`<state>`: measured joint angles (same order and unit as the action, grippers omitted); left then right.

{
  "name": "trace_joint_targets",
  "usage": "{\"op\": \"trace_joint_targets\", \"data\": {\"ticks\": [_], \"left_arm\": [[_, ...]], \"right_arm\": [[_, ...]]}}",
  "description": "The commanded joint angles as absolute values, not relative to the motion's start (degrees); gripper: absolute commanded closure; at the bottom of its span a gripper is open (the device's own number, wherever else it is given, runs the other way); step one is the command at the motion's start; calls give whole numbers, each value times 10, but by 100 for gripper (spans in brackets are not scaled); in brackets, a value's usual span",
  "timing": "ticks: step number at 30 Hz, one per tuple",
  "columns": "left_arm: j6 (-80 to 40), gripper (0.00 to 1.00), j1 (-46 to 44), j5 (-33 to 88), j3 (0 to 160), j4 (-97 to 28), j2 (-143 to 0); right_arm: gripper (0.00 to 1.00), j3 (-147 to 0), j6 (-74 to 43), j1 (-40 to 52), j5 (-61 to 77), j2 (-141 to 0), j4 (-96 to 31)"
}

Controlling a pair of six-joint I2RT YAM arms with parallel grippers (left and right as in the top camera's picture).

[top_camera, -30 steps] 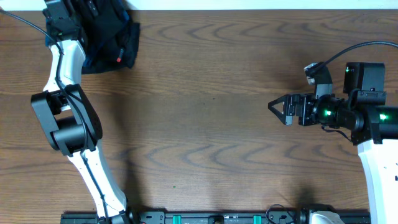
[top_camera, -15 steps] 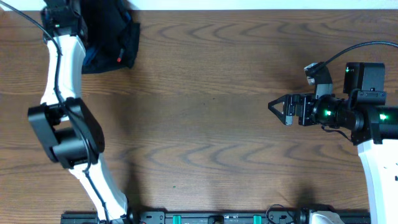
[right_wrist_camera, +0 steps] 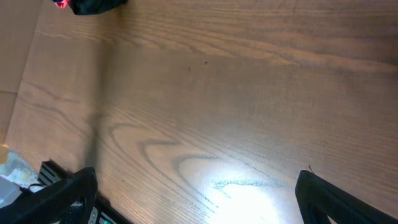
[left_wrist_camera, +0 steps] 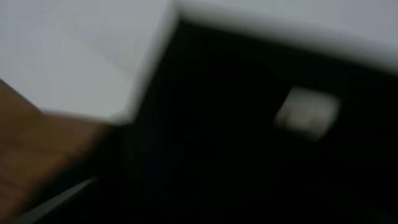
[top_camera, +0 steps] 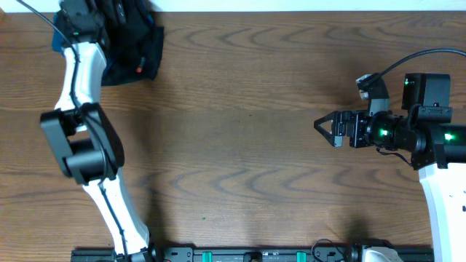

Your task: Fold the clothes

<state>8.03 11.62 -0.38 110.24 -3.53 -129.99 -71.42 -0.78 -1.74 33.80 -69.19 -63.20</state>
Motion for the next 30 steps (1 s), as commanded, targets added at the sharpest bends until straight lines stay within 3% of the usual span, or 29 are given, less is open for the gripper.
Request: {"op": "trace_joint_targets", "data": {"ticks": [1, 16, 30], "left_arm": [[90, 2, 121, -6, 1100, -44, -1343], [90, 2, 142, -6, 1100, 53, -1249], [76, 2, 143, -4, 1099, -62, -1316]], "right_arm": [[1, -719, 1, -22, 339, -687, -637], [1, -719, 1, -22, 338, -687, -635], [1, -719, 1, -22, 339, -687, -632]]}}
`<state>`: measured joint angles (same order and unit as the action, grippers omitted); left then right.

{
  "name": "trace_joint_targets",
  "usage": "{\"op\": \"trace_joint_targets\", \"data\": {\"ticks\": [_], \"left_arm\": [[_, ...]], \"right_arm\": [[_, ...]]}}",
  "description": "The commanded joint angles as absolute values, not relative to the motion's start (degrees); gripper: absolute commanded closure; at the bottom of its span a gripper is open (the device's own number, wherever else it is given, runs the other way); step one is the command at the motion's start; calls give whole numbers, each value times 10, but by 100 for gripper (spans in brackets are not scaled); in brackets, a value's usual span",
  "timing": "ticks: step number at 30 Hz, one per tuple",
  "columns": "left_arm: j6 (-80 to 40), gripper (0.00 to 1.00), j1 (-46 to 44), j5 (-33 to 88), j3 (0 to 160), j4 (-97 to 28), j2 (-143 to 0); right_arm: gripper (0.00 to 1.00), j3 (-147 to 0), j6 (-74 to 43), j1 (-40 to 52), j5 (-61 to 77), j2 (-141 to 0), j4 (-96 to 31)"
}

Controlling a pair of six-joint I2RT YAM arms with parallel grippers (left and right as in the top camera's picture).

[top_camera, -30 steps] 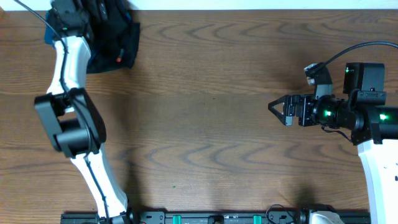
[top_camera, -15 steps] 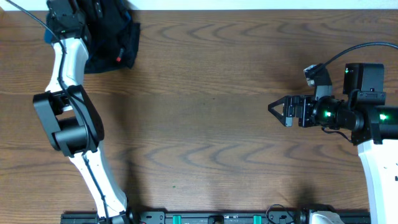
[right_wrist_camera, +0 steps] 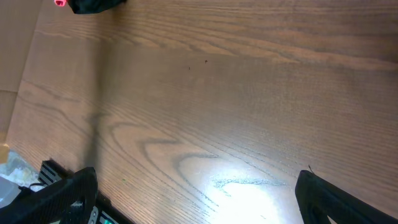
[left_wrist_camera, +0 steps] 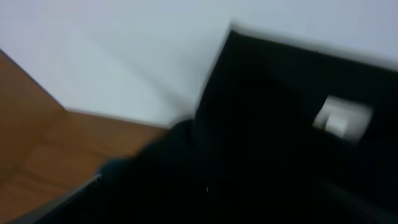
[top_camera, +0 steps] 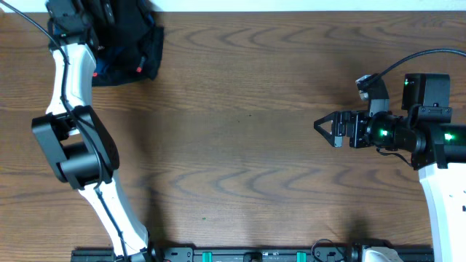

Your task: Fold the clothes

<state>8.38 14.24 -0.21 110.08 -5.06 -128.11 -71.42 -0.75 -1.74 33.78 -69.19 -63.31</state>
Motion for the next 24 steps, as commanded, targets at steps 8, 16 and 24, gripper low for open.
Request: {"op": "trace_joint_targets", "data": {"ticks": [8, 16, 24], "left_arm": [[84, 2, 143, -4, 1100, -67, -1310], [83, 2, 138, -4, 1100, -59, -1173], [83, 2, 112, -4, 1100, -236, -1016]], "right_arm": [[1, -719, 0, -22, 339, -687, -635], [1, -719, 1, -22, 338, -687, -617], [1, -719, 1, -22, 338, -687, -611]]}}
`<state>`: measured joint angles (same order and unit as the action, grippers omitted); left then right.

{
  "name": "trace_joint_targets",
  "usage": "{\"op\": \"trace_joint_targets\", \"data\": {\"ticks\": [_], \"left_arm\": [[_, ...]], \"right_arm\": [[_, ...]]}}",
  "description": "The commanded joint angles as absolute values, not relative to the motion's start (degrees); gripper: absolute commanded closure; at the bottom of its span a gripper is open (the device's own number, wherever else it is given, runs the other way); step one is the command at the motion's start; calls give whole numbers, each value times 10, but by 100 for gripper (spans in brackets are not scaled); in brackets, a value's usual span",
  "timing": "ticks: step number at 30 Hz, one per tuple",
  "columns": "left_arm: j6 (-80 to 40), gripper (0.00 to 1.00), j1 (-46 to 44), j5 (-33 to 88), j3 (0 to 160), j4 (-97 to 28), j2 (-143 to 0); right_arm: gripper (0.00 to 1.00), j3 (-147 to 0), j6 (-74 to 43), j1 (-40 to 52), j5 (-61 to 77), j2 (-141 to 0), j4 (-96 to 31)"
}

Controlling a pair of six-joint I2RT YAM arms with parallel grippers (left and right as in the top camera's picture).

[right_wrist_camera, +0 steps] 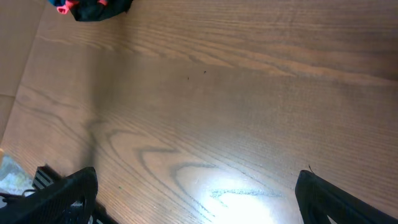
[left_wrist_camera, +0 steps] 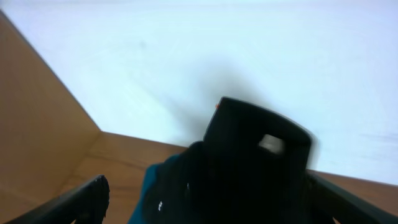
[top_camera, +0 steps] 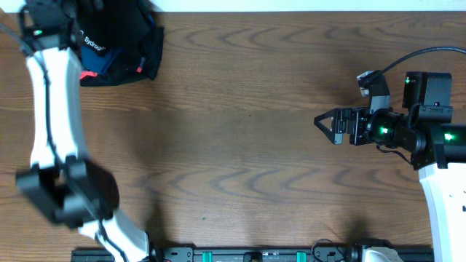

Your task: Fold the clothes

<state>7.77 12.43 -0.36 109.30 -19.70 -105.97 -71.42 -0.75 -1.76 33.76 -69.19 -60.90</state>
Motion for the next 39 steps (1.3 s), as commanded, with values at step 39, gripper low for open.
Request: {"op": "trace_joint_targets", "data": {"ticks": [39], "left_arm": [[-65, 2, -127, 95, 964, -748, -532]], "right_arm": [[1, -719, 14, -22, 312, -614, -688]]}}
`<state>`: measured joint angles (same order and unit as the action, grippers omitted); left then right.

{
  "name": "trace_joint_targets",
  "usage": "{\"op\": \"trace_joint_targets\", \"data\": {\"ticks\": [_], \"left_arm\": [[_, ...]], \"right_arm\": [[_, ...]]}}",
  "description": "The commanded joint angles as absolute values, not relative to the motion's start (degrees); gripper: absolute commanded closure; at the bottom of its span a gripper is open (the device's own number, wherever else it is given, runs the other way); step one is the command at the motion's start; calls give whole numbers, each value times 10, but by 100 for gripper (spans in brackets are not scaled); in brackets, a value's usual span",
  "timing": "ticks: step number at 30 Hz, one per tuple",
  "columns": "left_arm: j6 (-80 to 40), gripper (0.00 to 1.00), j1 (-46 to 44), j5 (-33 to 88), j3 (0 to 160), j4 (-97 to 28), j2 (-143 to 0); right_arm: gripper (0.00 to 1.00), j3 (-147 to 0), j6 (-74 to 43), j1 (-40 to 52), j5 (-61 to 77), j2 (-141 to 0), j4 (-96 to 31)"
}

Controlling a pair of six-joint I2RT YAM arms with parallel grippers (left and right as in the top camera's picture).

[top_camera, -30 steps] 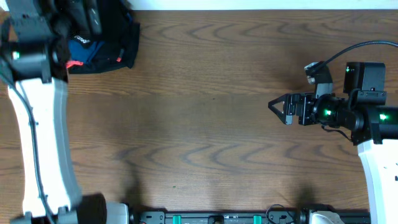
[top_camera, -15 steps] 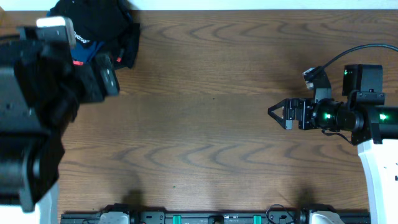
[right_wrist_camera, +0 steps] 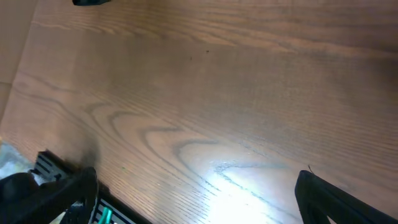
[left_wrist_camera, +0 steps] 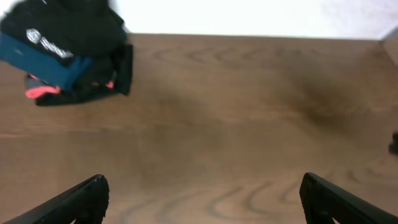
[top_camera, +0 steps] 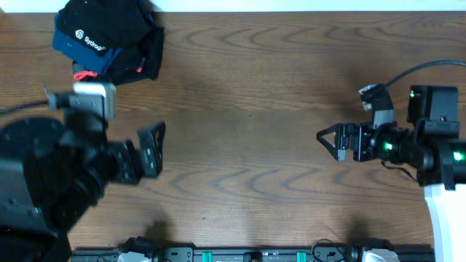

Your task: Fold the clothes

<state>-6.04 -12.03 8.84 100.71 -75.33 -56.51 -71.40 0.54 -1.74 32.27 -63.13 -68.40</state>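
Note:
A pile of dark clothes [top_camera: 109, 40] lies at the table's back left corner: a black piece with a white logo on top, blue and black layers under it, and a red tab showing. The left wrist view shows the same pile [left_wrist_camera: 65, 43] far ahead at upper left. My left gripper [top_camera: 157, 149] hangs open over bare wood, well in front of the pile and holding nothing. My right gripper [top_camera: 325, 140] is open at the right side, pointing left, also holding nothing. Only a sliver of the pile [right_wrist_camera: 90, 2] reaches the top edge of the right wrist view.
The wooden table [top_camera: 240, 87] stretches between the two grippers. A white wall [left_wrist_camera: 249, 15] runs along the back edge. A black rail with green clips [top_camera: 240, 255] lines the front edge.
My left gripper was at the back left corner beside the pile, facing the wall. Now it is open over the front left of the table, away from the pile. The right gripper sits slightly nearer the front.
My left gripper was first down on the dark pile, its view filled with black cloth. It was still there a second later. Then its open fingers showed with the pile below, the blue layer and logo uncovered. Now it is away and the pile stays in the corner.

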Motion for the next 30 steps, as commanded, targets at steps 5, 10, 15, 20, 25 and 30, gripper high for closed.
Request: {"op": "trace_joint_targets", "data": {"ticks": [5, 10, 15, 20, 25, 30], "left_arm": [[-81, 2, -127, 95, 811, -667, -429], [-85, 2, -127, 96, 663, -568, -338], [-85, 2, -127, 96, 551, -486, -297], [-85, 2, -127, 96, 503, -479, -307], [-85, 2, -127, 96, 495, -479, -322], [-85, 2, -127, 96, 495, -479, -325]], "right_arm": [[1, -719, 13, -22, 312, -607, -690], [1, -719, 13, -22, 312, -608, -684], [1, -719, 13, -22, 312, -608, -675], [1, -719, 14, -22, 284, -608, -666], [1, -719, 14, -22, 222, -608, -667], [1, -719, 14, -22, 218, -608, -667]]}}
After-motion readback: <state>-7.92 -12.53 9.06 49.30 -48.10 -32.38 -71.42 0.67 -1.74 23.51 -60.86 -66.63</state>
